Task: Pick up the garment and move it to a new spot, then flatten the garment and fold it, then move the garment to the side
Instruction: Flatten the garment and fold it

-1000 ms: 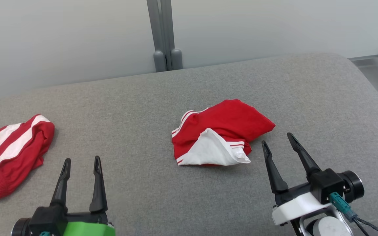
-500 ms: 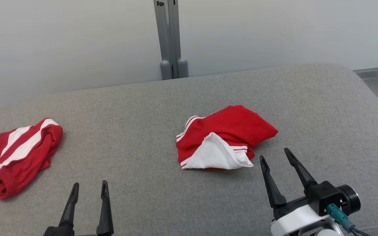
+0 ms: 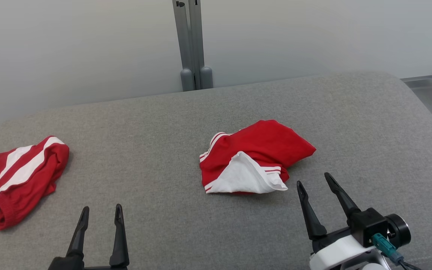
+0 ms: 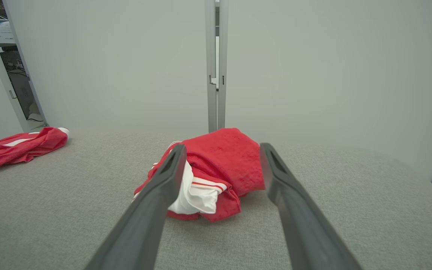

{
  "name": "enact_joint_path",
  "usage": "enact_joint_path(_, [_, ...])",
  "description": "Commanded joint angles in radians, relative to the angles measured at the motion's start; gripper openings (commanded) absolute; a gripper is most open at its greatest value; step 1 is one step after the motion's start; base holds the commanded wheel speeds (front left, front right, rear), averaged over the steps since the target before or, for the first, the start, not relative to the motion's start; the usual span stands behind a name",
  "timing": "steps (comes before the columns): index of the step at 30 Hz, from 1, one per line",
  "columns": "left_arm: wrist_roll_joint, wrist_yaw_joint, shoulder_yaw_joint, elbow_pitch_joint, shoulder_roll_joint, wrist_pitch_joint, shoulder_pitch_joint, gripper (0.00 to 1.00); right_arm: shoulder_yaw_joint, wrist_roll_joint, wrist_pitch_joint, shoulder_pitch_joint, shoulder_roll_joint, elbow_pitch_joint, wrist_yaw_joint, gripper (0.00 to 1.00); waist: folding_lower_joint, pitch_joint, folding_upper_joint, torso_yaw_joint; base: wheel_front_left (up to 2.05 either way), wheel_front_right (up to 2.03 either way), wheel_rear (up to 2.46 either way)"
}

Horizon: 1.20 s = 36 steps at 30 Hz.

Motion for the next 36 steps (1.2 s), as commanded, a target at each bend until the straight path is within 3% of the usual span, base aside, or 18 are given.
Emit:
enact_joint_path(1, [0.012, 0.002, -0.001, -0.001, 0.000, -0.001, -0.018, 1.00, -0.001, 0.006, 0.000, -0.008, -0.002, 0.002, -0.002, 1.00, 0.0001, 0.001, 0.0000, 0.000, 0.00, 0.00, 0.00])
enact_joint_path(36, [0.016, 0.002, -0.012, -0.010, 0.000, -0.001, -0.028, 1.00, -0.011, 0.005, 0.000, -0.012, -0.003, 0.009, -0.002, 1.00, 0.0001, 0.016, 0.0000, 0.001, 0.00, 0.00, 0.00])
